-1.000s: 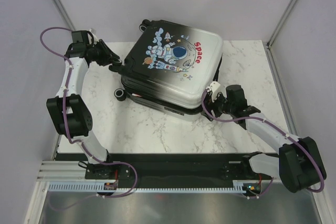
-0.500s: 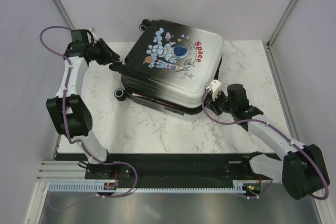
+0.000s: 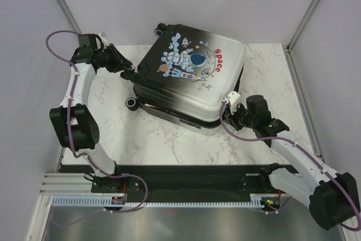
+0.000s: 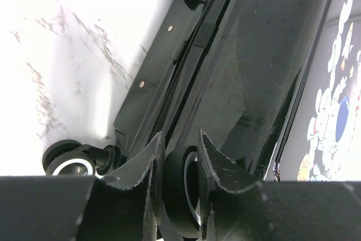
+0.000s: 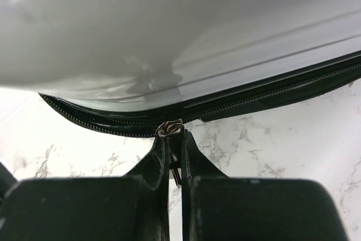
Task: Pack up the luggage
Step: Zip the luggage at the center of the board.
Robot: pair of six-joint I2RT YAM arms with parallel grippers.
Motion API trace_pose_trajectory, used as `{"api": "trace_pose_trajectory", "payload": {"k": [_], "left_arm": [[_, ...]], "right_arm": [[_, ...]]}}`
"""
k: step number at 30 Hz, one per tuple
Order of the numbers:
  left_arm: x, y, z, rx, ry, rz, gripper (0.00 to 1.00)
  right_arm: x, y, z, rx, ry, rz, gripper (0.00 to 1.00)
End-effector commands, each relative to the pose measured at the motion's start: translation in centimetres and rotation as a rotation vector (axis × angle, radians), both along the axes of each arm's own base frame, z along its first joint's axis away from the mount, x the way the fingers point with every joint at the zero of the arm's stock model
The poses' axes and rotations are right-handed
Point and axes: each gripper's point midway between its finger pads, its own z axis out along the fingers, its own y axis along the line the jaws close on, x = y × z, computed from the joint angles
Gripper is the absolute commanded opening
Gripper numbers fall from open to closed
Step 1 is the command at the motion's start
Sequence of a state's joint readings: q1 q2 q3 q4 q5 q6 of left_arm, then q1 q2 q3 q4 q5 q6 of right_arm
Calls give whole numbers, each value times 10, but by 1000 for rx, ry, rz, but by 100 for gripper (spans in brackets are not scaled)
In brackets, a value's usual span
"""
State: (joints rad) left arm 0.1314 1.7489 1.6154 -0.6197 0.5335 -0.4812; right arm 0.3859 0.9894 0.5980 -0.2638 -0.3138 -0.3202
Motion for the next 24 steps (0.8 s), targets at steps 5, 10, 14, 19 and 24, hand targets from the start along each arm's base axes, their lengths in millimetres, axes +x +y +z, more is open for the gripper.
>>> {"api": "trace_pose_trajectory", "payload": {"k": [5,10,14,19,24], "left_arm": [[-18,-19,50,-46,-131,-62,2],[-23,-18,52,-47,-136,-40,2],[-24,-11,46,-27,-122,17,2],[-24,-5,44,-33,-120,92,2],[-29,-3,41,-40,-123,126,2]], "right_arm": [[-4,19,65,113,-145,42,0],[-16,24,78,113,-137,72,0],[-30,30,77,99,-95,101,0],[-48,45,78,98,-71,144,0],[-61,56,78,114,-21,130,0]]}}
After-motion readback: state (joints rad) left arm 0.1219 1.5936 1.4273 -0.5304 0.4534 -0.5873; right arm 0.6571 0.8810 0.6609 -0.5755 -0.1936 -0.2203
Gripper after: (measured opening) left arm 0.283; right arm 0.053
